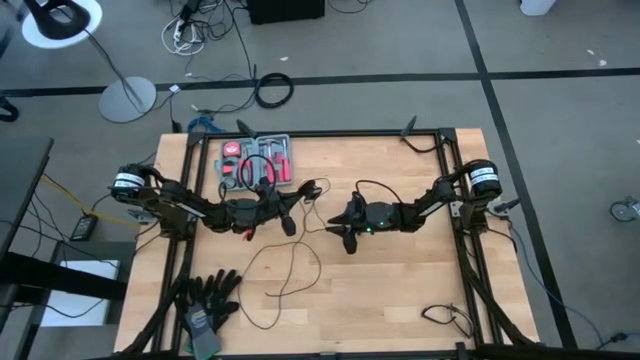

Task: Coil cords
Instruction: Coil the black wire onto the spool

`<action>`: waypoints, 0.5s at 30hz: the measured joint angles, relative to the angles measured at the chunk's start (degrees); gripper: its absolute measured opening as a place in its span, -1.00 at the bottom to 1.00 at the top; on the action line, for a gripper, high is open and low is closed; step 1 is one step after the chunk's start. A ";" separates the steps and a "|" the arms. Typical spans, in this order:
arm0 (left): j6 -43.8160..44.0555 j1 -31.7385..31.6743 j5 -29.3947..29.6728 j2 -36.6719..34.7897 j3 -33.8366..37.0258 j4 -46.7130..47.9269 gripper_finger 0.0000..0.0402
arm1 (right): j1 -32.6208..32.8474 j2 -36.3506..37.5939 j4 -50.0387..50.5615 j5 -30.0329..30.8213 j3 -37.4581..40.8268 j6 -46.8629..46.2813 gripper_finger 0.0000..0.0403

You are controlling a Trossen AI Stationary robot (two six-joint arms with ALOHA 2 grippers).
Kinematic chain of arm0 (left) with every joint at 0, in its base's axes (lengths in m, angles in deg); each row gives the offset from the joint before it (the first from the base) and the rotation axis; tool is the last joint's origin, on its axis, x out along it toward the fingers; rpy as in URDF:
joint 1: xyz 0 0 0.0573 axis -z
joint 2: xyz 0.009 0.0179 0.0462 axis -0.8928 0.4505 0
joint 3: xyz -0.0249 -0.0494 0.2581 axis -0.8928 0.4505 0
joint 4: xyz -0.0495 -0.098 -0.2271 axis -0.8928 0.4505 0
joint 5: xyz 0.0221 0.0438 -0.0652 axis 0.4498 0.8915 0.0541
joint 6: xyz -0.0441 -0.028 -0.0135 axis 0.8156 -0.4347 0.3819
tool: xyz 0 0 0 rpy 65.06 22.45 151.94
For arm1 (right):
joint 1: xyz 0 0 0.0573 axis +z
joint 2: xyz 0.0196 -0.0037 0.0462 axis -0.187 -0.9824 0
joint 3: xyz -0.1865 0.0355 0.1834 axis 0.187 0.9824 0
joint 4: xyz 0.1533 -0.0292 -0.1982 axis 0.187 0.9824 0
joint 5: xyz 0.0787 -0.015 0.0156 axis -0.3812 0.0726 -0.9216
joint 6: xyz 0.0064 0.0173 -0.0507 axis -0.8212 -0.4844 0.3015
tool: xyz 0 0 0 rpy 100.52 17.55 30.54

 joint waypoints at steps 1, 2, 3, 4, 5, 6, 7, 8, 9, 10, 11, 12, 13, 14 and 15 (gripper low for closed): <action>-0.05 0.00 -0.02 0.00 0.00 -0.02 -1.00 | -0.10 0.00 0.00 0.02 0.22 -0.02 -0.33; -0.05 0.00 -0.02 0.00 0.00 -0.01 -1.00 | -0.22 0.00 0.02 0.08 0.38 -0.02 -0.33; -0.06 0.00 -0.02 0.00 0.00 -0.06 -1.00 | -0.37 0.00 -0.01 0.30 0.51 -0.03 -0.33; -0.07 0.00 -0.01 0.00 0.00 -0.11 -1.00 | -0.55 0.00 0.01 0.56 0.66 -0.04 -0.33; -0.10 0.00 -0.02 0.00 0.00 -0.16 -1.00 | -0.79 0.00 0.07 0.94 0.74 -0.04 -0.33; -0.15 0.00 -0.01 0.00 0.00 -0.32 -1.00 | -1.04 0.00 0.07 1.45 0.83 -0.05 -0.33; -0.26 0.00 -0.02 0.00 0.00 -0.61 -1.00 | -1.30 0.02 0.13 1.83 0.89 -0.03 -0.33; -0.47 0.00 -0.02 0.00 -0.02 -0.63 -1.00 | -1.60 0.02 0.42 1.96 0.89 -0.02 -0.34; -0.89 0.00 0.00 0.00 -0.02 -0.57 -1.00 | -1.85 0.02 0.62 1.91 0.89 -0.11 -0.34; -1.38 0.00 0.04 0.00 -0.02 -0.55 -1.00 | -2.07 0.02 0.63 1.53 0.89 -0.36 -0.34; -1.50 0.00 0.21 0.00 -0.02 -0.55 -1.00 | -2.34 0.03 0.57 0.62 0.89 -0.39 -0.34; -1.54 0.00 0.30 0.00 -0.02 -0.69 -1.00 | -2.55 0.21 0.63 -0.72 0.89 -0.39 -0.34; -1.56 0.00 0.33 0.00 -0.02 -0.92 -1.00 | -2.66 0.36 0.63 -2.21 0.89 -0.39 -0.34; -1.59 0.00 0.38 0.00 -0.02 -1.01 -1.00 | -2.77 0.45 0.20 -3.65 0.89 -0.39 -0.34; -1.65 0.00 0.48 0.00 -0.02 -1.00 -1.00 | -2.79 0.46 -0.23 -4.86 0.89 -0.34 -0.34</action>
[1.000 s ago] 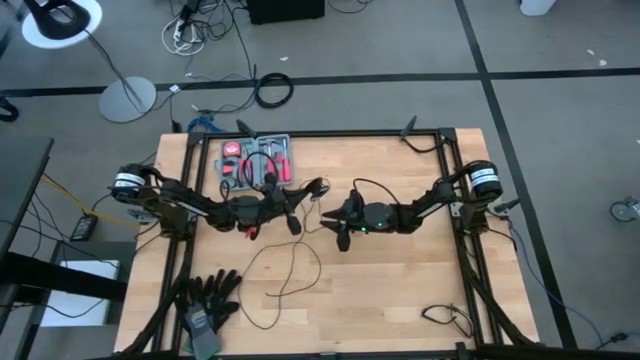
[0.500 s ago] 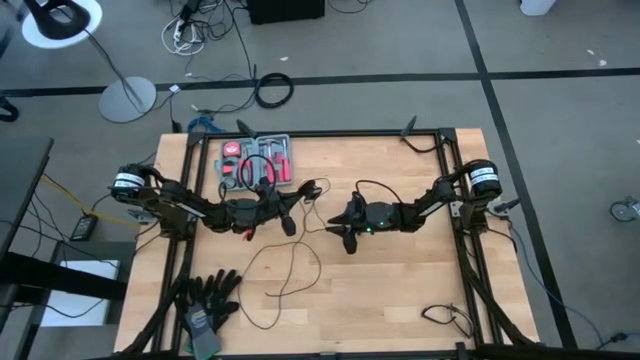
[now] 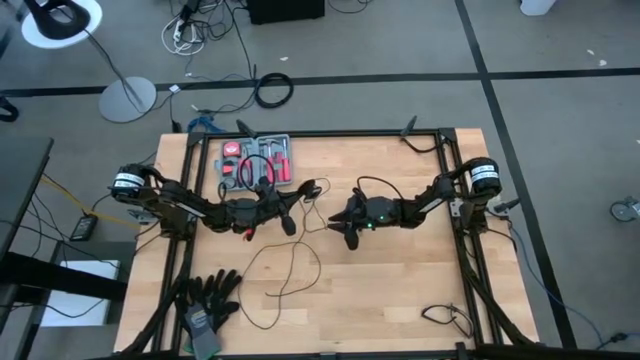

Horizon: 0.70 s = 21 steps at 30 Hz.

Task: Coil cords
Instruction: Coil the black wire onto the spool

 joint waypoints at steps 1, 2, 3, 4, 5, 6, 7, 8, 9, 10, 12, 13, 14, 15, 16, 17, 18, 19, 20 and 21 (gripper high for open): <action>-0.08 0.00 0.07 0.00 0.00 0.04 -1.00 | 0.02 0.00 -0.19 -0.68 0.00 0.13 -0.34; -0.19 0.00 0.28 0.00 0.00 0.04 -1.00 | 0.07 0.00 -0.40 -1.20 0.00 0.16 -0.34; -0.19 0.00 0.49 0.00 0.00 0.01 -1.00 | 0.21 0.00 -0.63 -1.26 0.00 0.12 -0.34; -0.21 0.00 0.55 0.00 0.00 -0.01 -1.00 | 0.46 0.00 -0.82 -1.28 0.00 0.06 -0.34; -0.23 0.00 0.62 0.00 0.00 0.03 -1.00 | 0.66 0.00 -0.80 -1.28 0.00 0.06 -0.34; -0.23 0.00 0.67 0.00 0.00 -0.01 -1.00 | 0.92 0.00 -0.75 -1.42 0.00 0.29 -0.34; -0.23 -0.07 0.74 0.00 0.00 -0.10 -1.00 | 1.26 0.00 -0.78 -1.99 0.00 1.08 -0.34; -0.22 -0.19 0.75 0.00 0.00 -0.25 -1.00 | 1.68 0.00 -0.78 -2.30 0.00 1.98 -0.34; -0.14 -0.26 0.76 0.00 0.00 -0.58 -1.00 | 2.06 0.00 -0.75 -2.26 0.00 3.04 -0.34; -0.12 -0.26 0.77 0.00 0.00 -1.18 -1.00 | 2.48 0.00 -0.75 -1.75 0.00 4.46 -0.34; -0.08 -0.26 0.74 0.00 -0.07 -2.26 -1.00 | 3.11 0.00 -0.75 0.90 -0.02 8.81 -0.35; -0.08 -0.26 0.53 0.00 -0.22 -2.48 -1.00 | 3.37 0.00 -0.75 2.67 -0.02 11.89 -0.36; -0.04 -0.26 0.28 0.02 -0.49 -2.46 -1.00 | 3.73 0.00 -0.75 4.45 -0.06 14.99 -0.36; -0.04 -0.26 -0.12 0.02 -0.74 -2.49 -1.00 | 4.07 0.00 -0.62 6.45 -0.19 17.37 -0.37; -0.04 -0.26 -0.55 0.02 -0.99 -2.65 -1.00 | 4.39 -0.07 -0.60 8.18 -0.46 19.08 -0.37; -0.02 -0.26 -1.26 0.02 -1.24 -2.65 -1.00 | 4.66 -0.19 -0.60 9.69 -0.93 20.30 -0.37; -0.01 -0.26 -1.89 0.02 -1.41 -2.62 -1.00 | 4.78 -0.22 -0.59 10.89 -1.37 21.23 -0.38; -0.01 -0.26 -2.09 0.02 -1.62 -2.59 -1.00 | 4.81 -0.23 -0.46 11.30 -1.81 21.94 -0.37; -0.01 -0.26 -2.27 0.02 -1.78 -2.60 -1.00 | 4.78 -0.29 0.09 11.39 -2.49 22.55 -0.37; -0.01 -0.26 -2.31 0.02 -1.86 -2.61 -1.00 | 4.74 -0.35 0.36 11.36 -2.97 22.98 -0.37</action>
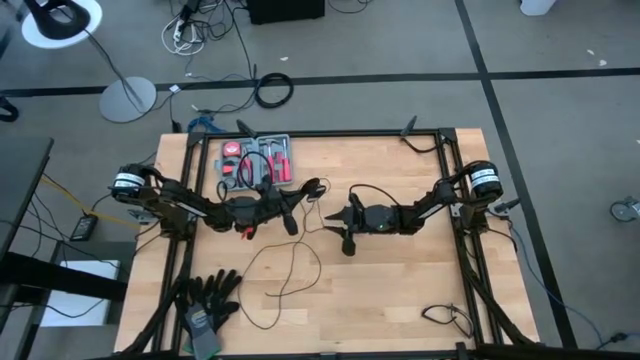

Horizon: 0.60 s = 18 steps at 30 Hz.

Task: Coil cords
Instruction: Coil the black wire onto the spool

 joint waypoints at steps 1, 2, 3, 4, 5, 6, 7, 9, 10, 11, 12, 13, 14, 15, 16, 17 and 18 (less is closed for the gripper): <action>0.00 -0.03 0.05 0.00 0.00 -0.02 -1.00 | -0.01 -0.02 0.22 -0.17 -0.30 0.28 -0.37; 0.00 -0.11 0.09 0.00 0.00 0.00 -1.00 | -0.04 -0.02 0.77 -0.51 -0.76 0.41 -0.38; 0.00 -0.15 0.13 0.00 0.00 0.04 -1.00 | -0.04 -0.02 1.31 -1.07 -1.16 0.43 -0.38; 0.00 -0.17 0.17 0.00 0.00 0.03 -1.00 | -0.02 -0.02 1.73 -1.74 -1.23 0.25 -0.39; -0.03 -0.27 0.15 0.00 0.00 0.02 -1.00 | 0.00 -0.02 2.48 -1.96 -1.23 -0.26 -0.39; -0.09 -0.36 0.15 0.00 0.00 0.03 -1.00 | 0.02 -0.03 3.56 -2.41 -1.23 -1.17 -0.40; -0.10 -0.43 0.25 0.00 0.00 0.04 -1.00 | 0.02 -0.04 4.76 -2.85 -1.23 -2.19 -0.40; -0.13 -0.48 0.81 0.00 0.00 -0.11 -1.00 | 0.02 -0.04 7.69 -3.30 -1.25 -4.00 -0.42; -0.15 -0.50 0.85 0.00 0.00 -0.24 -1.00 | 0.02 -0.04 9.25 -3.46 -1.25 -4.43 -0.42; -0.17 -0.50 0.85 0.00 0.00 -0.33 -1.00 | 0.06 -0.06 10.40 -3.42 -1.21 -4.65 -0.42; -0.22 -0.49 0.90 0.00 0.00 -0.33 -1.00 | 0.10 -0.07 11.23 -3.44 -1.23 -4.58 -0.43; -0.30 -0.48 0.93 0.00 0.00 -0.36 -1.00 | 0.19 -0.06 11.82 -3.19 -1.23 -4.41 -0.43; -0.41 -0.48 0.92 0.00 0.00 -0.34 -1.00 | 0.20 -0.07 12.02 -2.95 -1.21 -4.47 -0.43; -0.50 -0.48 0.93 0.00 0.00 -0.33 -1.00 | 0.20 -0.07 11.90 -2.92 -1.21 -4.78 -0.43; -0.50 -0.48 0.97 0.00 0.00 -0.34 -1.00 | 0.20 -0.07 11.43 -3.13 -1.21 -5.09 -0.43; -0.55 -0.48 0.98 0.00 0.00 -0.41 -1.00 | 0.20 -0.07 10.81 -3.61 -1.21 -5.08 -0.43; -0.63 -0.50 0.98 0.00 0.00 -0.39 -1.00 | 0.20 -0.07 10.07 -4.15 -1.21 -5.05 -0.43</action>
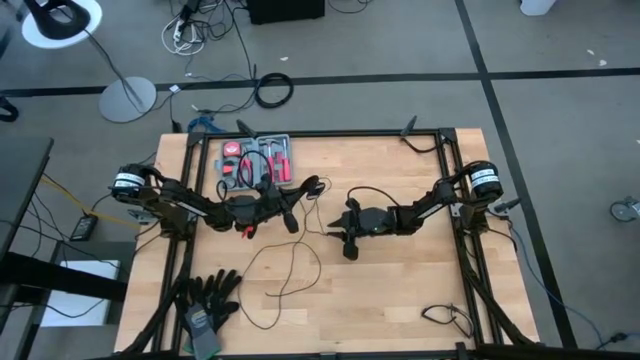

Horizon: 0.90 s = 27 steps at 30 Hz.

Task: Coil cords
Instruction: Coil the black wire onto the spool

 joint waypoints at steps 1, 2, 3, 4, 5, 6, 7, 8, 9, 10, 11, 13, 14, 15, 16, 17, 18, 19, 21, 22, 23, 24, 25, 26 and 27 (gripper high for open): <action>-0.02 0.02 0.02 0.00 0.00 0.02 -1.00 | 0.02 0.00 -0.70 -0.53 0.00 0.02 -0.43; -0.05 0.02 0.07 0.00 0.00 0.02 -1.00 | 0.00 0.00 -0.92 -0.83 -0.02 -0.06 -0.43; -0.29 0.02 0.29 0.00 0.00 -0.01 -1.00 | 0.02 0.00 -0.82 -1.16 -0.02 -0.18 -0.43; -0.61 0.02 0.38 0.00 0.00 0.00 -1.00 | 0.02 0.00 -0.53 -1.67 -0.02 -0.65 -0.43; -0.68 0.02 0.40 0.00 0.00 0.03 -1.00 | 0.02 0.00 -0.25 -2.14 -0.02 -1.08 -0.43; -0.68 0.00 0.43 0.00 0.00 0.04 -1.00 | 0.02 0.00 0.10 -2.29 -0.02 -1.35 -0.43; -0.70 0.00 0.48 0.00 0.00 0.00 -1.00 | 0.02 -0.01 0.37 -2.31 -0.02 -1.52 -0.44; -0.89 0.00 0.59 0.00 0.00 0.00 -1.00 | -0.01 -0.04 0.30 -2.33 -0.02 -1.55 -0.44; -1.04 0.02 0.63 0.00 0.00 0.04 -1.00 | -0.08 -0.04 -0.24 -2.34 -0.02 -1.51 -0.43; -1.07 0.01 0.67 0.00 0.00 0.05 -1.00 | -0.24 -0.04 -1.19 -2.21 -0.02 -1.51 -0.44; -1.07 0.02 0.86 0.00 0.00 0.02 -1.00 | -0.38 -0.04 -2.21 -1.96 -0.02 -1.54 -0.44; -1.07 0.00 1.00 0.00 0.00 0.03 -1.00 | -0.73 -0.04 -4.28 -1.96 -0.02 -1.54 -0.44; -1.07 0.00 1.03 0.00 0.00 0.02 -1.00 | -0.87 -0.04 -5.03 -1.98 -0.02 -1.52 -0.44; -1.07 0.00 1.05 0.00 0.00 -0.03 -1.00 | -1.05 -0.04 -5.38 -1.98 -0.02 -1.39 -0.44; -1.07 0.00 1.05 0.00 0.00 -0.17 -1.00 | -1.19 -0.04 -5.33 -1.97 -0.02 -1.34 -0.44; -1.07 0.00 1.05 0.00 0.00 -0.48 -1.00 | -1.31 -0.04 -5.10 -1.96 -0.02 -1.34 -0.44; -1.07 0.02 1.05 0.00 0.00 -0.98 -1.00 | -1.39 -0.04 -5.00 -1.98 -0.02 -1.45 -0.44; -1.07 0.01 1.05 0.00 0.00 -1.59 -1.00 | -1.42 -0.04 -5.04 -1.98 -0.02 -1.53 -0.44; -1.10 0.00 1.06 0.00 -0.02 -2.42 -1.00 | -1.40 -0.04 -5.04 -1.98 -0.02 -1.53 -0.44; -1.13 0.00 1.07 0.00 -0.02 -2.88 -1.00 | -1.33 -0.04 -5.04 -1.98 -0.02 -1.51 -0.44; -1.26 0.00 1.07 0.00 -0.02 -3.30 -1.00 | -1.22 -0.04 -5.05 -1.98 -0.02 -1.51 -0.44; -1.47 0.00 1.07 0.00 -0.02 -3.68 -1.00 | -1.17 -0.04 -5.03 -1.98 -0.02 -1.51 -0.44; -1.74 0.00 1.07 0.00 -0.02 -3.99 -1.00 | -1.16 -0.04 -4.94 -1.98 -0.02 -1.51 -0.44; -1.93 0.02 1.07 0.00 -0.02 -4.24 -1.00 | -1.15 -0.04 -4.91 -1.96 -0.02 -1.51 -0.44; -1.97 0.02 1.06 0.00 -0.02 -4.58 -1.00 | -1.14 -0.04 -4.93 -1.98 -0.02 -1.49 -0.44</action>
